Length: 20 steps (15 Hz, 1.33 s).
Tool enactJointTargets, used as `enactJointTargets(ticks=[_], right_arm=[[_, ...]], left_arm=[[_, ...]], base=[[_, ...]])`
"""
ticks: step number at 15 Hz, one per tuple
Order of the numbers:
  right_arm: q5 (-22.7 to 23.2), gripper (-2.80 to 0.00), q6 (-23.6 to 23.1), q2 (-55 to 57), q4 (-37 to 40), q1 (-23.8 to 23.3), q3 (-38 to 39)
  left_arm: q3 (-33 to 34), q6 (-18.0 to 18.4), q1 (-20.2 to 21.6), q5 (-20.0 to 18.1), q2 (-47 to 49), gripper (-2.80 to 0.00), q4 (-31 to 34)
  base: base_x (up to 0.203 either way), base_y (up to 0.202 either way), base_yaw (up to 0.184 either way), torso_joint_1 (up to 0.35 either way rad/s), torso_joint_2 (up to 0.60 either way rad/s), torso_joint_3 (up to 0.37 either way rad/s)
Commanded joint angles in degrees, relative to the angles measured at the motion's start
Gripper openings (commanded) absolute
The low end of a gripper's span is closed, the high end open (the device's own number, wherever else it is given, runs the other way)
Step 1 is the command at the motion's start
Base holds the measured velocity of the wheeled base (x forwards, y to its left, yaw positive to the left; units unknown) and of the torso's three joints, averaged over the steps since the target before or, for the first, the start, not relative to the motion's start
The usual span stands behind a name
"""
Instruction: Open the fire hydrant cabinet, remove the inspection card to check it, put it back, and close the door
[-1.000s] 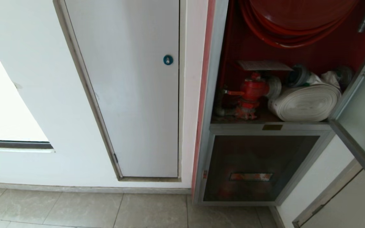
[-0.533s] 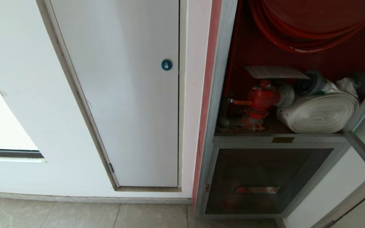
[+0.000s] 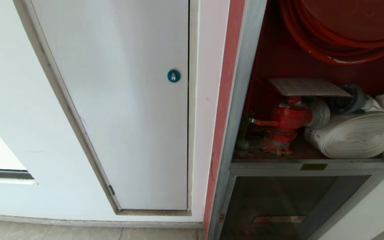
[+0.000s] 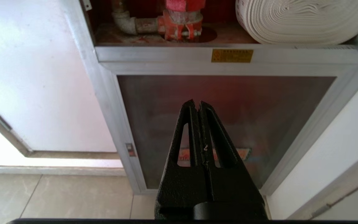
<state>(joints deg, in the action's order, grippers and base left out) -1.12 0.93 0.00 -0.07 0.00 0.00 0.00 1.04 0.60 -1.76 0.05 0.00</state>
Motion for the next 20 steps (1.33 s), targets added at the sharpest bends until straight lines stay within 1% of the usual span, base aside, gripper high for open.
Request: enactJointTargets(ticks=[1,11,17,20], right_arm=[[-0.02,-2.8,0.04,0.09,-0.01,0.0,0.0],[-0.02,-2.8,0.13,0.09,-0.01,-0.02,0.0],[-0.02,-2.8,0.13,0.09,-0.01,0.0,-0.09],[-0.28,-2.8,1.27,0.12,-0.01,0.0,-0.09]], left_arm=[[0.09,0.02,0.02,0.0,0.04,-2.8,0.0],[0.02,0.02,0.02,0.0,0.04,-2.8,0.0],[0.0,0.02,0.02,0.0,0.04,-2.8,0.0],[0.0,0.02,0.02,0.0,0.04,-2.8,-0.01]], base=[[0.196,0.0,-0.002,0.002,0.0,0.001],[0.191,0.0,-0.001,0.003,0.0,0.004],[0.016,0.0,-0.001,0.002,0.0,0.0],[0.0,0.0,0.0,0.0,0.0,0.0]])
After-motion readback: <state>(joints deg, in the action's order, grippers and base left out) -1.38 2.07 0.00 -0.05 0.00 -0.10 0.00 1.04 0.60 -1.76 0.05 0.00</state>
